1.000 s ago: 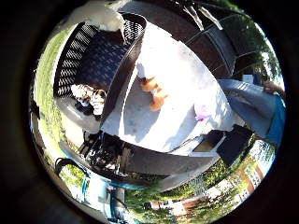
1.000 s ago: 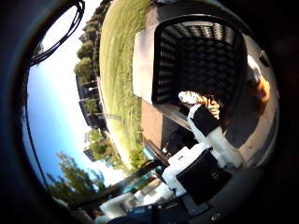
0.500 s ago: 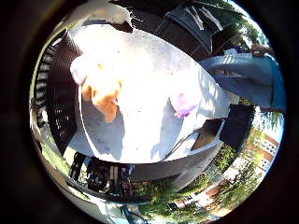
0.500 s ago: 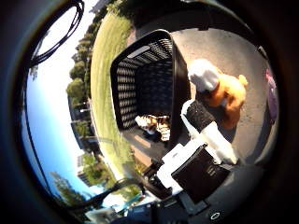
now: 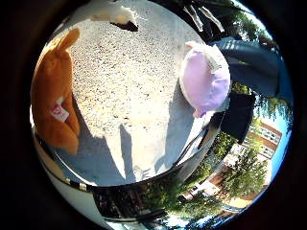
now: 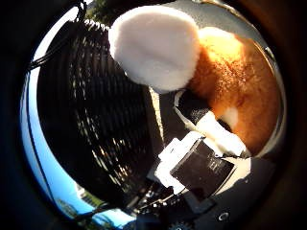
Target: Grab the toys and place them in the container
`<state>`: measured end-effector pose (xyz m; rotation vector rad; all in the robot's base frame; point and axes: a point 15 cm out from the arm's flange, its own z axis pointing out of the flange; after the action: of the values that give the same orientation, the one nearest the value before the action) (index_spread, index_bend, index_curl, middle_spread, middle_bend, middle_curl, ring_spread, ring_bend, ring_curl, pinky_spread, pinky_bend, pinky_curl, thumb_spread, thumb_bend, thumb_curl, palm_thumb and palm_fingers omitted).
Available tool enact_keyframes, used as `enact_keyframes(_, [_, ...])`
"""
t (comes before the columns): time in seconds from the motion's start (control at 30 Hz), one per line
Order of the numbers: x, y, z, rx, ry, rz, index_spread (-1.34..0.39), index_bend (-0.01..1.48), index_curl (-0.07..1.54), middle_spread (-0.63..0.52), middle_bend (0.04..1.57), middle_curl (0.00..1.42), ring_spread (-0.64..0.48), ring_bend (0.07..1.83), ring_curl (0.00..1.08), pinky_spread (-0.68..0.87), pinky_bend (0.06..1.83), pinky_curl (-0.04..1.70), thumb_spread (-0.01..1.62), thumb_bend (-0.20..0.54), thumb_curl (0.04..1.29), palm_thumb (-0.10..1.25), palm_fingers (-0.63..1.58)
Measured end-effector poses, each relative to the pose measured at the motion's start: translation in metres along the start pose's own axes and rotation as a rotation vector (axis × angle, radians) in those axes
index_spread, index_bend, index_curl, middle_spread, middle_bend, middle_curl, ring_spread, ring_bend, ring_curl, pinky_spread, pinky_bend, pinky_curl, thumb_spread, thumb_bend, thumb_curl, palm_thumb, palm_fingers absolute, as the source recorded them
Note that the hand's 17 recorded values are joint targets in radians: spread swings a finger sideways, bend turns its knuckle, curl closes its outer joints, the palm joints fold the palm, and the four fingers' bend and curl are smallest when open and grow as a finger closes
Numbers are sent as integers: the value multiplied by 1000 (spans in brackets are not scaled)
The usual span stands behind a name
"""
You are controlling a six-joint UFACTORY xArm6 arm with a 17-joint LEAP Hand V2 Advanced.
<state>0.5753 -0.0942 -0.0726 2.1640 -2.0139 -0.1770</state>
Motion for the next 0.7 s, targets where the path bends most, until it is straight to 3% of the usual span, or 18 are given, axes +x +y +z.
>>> enact_keyframes(0.03, [-1, 1, 2, -8, 9, -5, 32, 197, 293, 88, 241, 347, 350, 625, 332, 534, 619, 346, 1105, -27, 377, 579, 670])
enact_keyframes(0.1, [0, 4, 3, -25, 35, -25, -81, 234, 296, 31, 354, 377, 308, 690, 334, 548, 736, 348, 1105, -18, 384, 606, 1144])
enact_keyframes(0.2, [0, 11, 3, -54, 46, -36, -209, 367, 383, 7, 622, 488, 233, 838, 428, 506, 848, 432, 1096, -7, 408, 659, 1479])
enact_keyframes(0.3, [0, 27, 2, -114, 43, -39, -305, 411, 449, -41, 881, 609, 140, 1086, 531, 461, 998, 522, 1063, 32, 462, 812, 1291])
enact_keyframes(0.4, [0, 39, 0, -161, 39, -42, -401, 431, 504, -80, 1038, 705, 64, 1252, 615, 409, 1156, 613, 1032, 60, 531, 933, 1135])
enact_keyframes(0.5, [3, 53, -10, -207, 27, -32, -480, 462, 557, -110, 1121, 766, 15, 1325, 664, 369, 1245, 680, 1032, 72, 579, 989, 1052])
enact_keyframes(0.7, [15, 88, -82, -282, 16, -8, -638, 547, 736, -141, 1241, 870, -55, 1425, 742, 295, 1376, 802, 1046, 43, 662, 1010, 901])
